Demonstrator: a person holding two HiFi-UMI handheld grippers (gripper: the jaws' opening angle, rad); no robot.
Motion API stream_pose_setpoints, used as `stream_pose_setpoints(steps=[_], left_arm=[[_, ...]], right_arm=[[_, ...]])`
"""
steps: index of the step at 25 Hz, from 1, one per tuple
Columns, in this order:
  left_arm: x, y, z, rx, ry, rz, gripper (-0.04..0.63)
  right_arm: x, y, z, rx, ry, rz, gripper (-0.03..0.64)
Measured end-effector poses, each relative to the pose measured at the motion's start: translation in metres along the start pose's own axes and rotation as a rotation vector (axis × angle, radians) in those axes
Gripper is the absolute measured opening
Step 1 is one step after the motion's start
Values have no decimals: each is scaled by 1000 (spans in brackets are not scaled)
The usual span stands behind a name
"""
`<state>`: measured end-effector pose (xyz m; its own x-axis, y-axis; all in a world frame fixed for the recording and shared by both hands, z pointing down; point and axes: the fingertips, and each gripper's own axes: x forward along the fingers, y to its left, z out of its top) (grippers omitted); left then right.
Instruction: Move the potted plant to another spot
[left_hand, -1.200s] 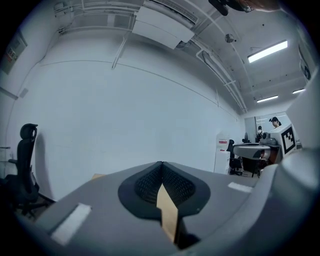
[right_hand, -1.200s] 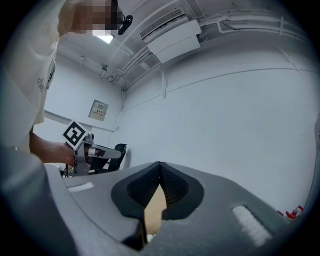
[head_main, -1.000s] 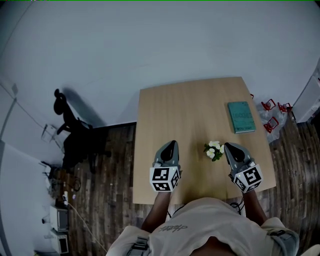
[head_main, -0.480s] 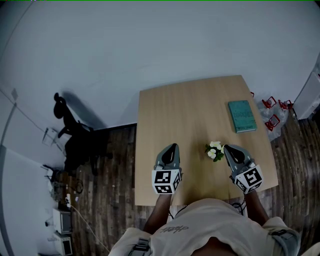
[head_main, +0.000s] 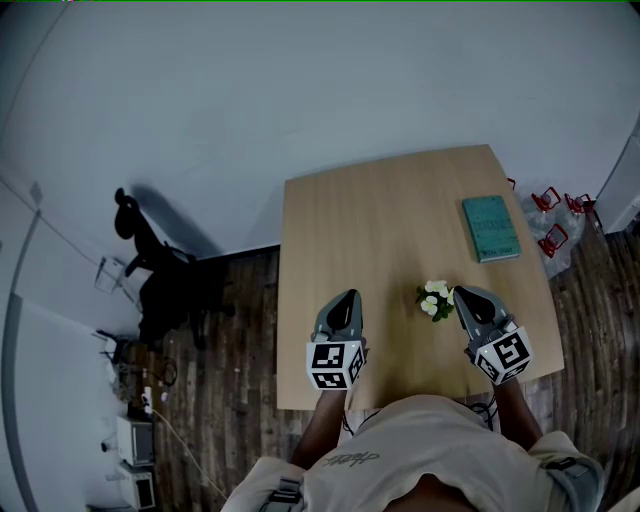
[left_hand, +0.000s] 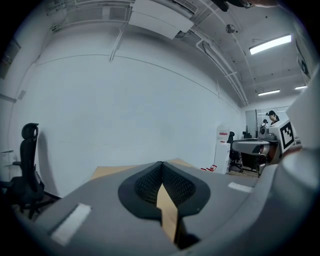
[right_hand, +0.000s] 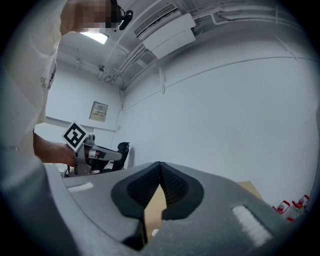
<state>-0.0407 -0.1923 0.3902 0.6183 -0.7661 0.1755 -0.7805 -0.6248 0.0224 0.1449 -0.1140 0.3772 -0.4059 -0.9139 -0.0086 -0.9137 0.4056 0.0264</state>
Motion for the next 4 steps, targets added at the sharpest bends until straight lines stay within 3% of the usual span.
stream_pose_setpoints(steps=[4], left_arm=[[4,-1,-2,-24,3,3,15]], right_arm=[[2,-5,-5,-2,11,12,3]])
